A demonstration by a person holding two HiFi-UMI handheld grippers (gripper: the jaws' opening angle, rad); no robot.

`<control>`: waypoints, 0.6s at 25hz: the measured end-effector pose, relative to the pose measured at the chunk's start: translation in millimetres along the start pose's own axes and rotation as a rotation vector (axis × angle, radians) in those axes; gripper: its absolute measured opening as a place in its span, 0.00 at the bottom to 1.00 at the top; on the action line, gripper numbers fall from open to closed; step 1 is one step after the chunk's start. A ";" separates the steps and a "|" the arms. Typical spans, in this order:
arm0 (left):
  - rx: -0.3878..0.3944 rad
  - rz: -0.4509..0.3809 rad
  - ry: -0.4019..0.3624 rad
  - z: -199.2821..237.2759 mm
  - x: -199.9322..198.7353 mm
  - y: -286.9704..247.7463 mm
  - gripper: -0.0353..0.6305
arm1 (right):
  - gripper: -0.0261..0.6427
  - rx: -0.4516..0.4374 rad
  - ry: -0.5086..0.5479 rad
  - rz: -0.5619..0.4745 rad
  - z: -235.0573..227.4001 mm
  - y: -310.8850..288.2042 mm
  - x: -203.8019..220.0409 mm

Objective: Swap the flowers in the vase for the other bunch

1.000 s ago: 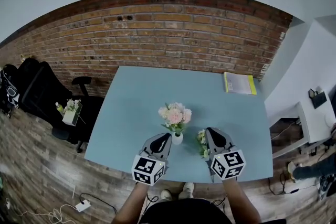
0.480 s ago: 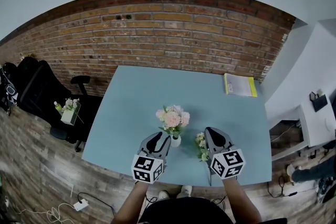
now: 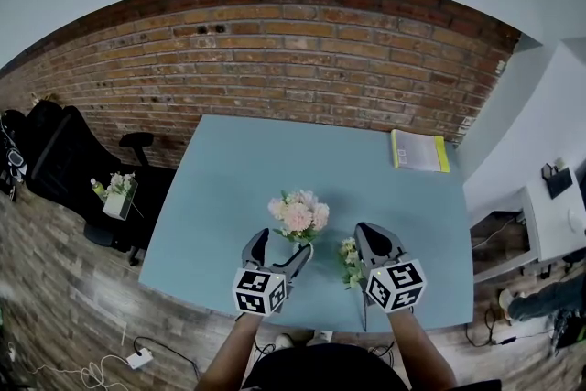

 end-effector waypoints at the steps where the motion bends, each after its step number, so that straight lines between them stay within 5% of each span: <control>1: 0.010 0.003 0.001 -1.4 1.6 -3.9 0.75 | 0.05 0.000 0.000 0.002 -1.4 -1.5 0.5; 7: -0.012 0.026 0.006 4.2 9.8 -22.2 0.94 | 0.05 0.008 -0.007 0.018 -10.5 -10.9 3.1; 15: 0.002 0.091 0.002 7.4 19.1 -46.2 0.95 | 0.05 0.017 -0.016 0.044 -21.8 -24.1 10.2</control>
Point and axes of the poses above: the fingertips, and each gripper's own axes: y backward along the fingers, z to its left, x out of its underside, the point moved 1 cm from there along y, backward along the fingers, and after that the axes turned 7 degrees about z, right-handed, at the moved point
